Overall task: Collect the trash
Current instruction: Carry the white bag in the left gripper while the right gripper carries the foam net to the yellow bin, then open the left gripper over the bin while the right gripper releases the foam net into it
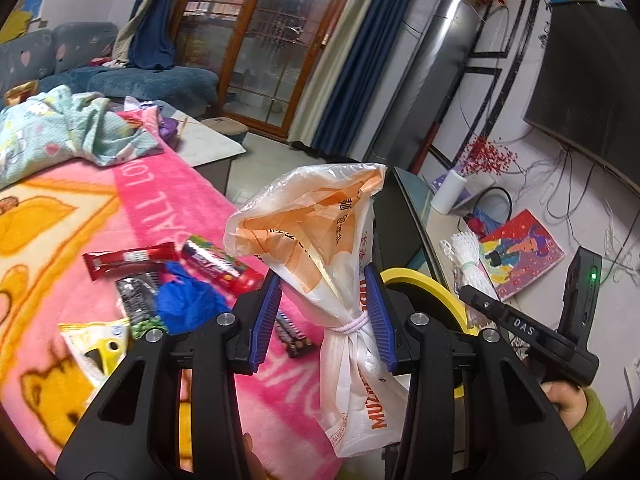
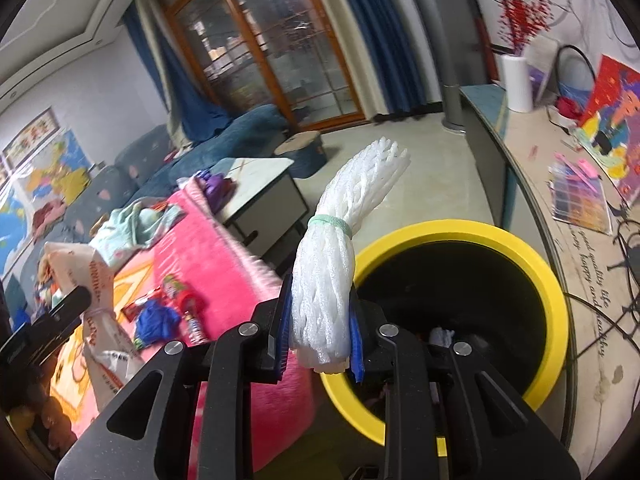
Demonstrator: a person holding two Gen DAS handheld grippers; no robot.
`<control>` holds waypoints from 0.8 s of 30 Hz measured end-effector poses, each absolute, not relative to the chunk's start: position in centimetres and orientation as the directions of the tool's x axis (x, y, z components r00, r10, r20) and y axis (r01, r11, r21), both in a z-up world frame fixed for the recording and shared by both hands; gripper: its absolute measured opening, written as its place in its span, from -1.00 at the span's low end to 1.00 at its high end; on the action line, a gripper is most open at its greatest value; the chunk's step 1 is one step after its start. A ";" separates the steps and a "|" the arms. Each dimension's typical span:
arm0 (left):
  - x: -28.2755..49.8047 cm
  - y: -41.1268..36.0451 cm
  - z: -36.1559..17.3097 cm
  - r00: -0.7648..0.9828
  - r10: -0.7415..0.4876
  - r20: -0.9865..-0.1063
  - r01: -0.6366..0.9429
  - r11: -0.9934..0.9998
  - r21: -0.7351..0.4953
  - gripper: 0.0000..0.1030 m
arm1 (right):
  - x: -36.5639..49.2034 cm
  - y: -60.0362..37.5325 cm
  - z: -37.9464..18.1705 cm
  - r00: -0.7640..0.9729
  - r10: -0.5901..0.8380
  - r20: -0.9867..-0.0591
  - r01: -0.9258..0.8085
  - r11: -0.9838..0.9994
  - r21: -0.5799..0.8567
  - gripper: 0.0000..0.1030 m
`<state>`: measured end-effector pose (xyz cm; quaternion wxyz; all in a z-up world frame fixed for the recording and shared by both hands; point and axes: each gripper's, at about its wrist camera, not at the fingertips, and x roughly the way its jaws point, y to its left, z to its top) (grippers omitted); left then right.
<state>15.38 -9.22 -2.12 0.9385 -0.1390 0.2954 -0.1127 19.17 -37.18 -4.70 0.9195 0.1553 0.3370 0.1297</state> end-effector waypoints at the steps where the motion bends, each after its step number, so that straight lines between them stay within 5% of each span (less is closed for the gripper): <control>1: 15.6 -9.6 -2.1 0.797 -0.296 -0.525 0.136 0.937 -0.322 -0.33 | 19.3 -37.6 -4.9 0.740 0.338 -0.582 -0.122 0.918 0.379 -0.57; 24: 22.8 -21.8 -5.2 0.692 -0.412 -0.592 0.324 0.911 -0.255 -0.33 | 19.7 -45.4 -10.7 0.687 0.283 -0.669 0.038 0.906 0.422 -0.56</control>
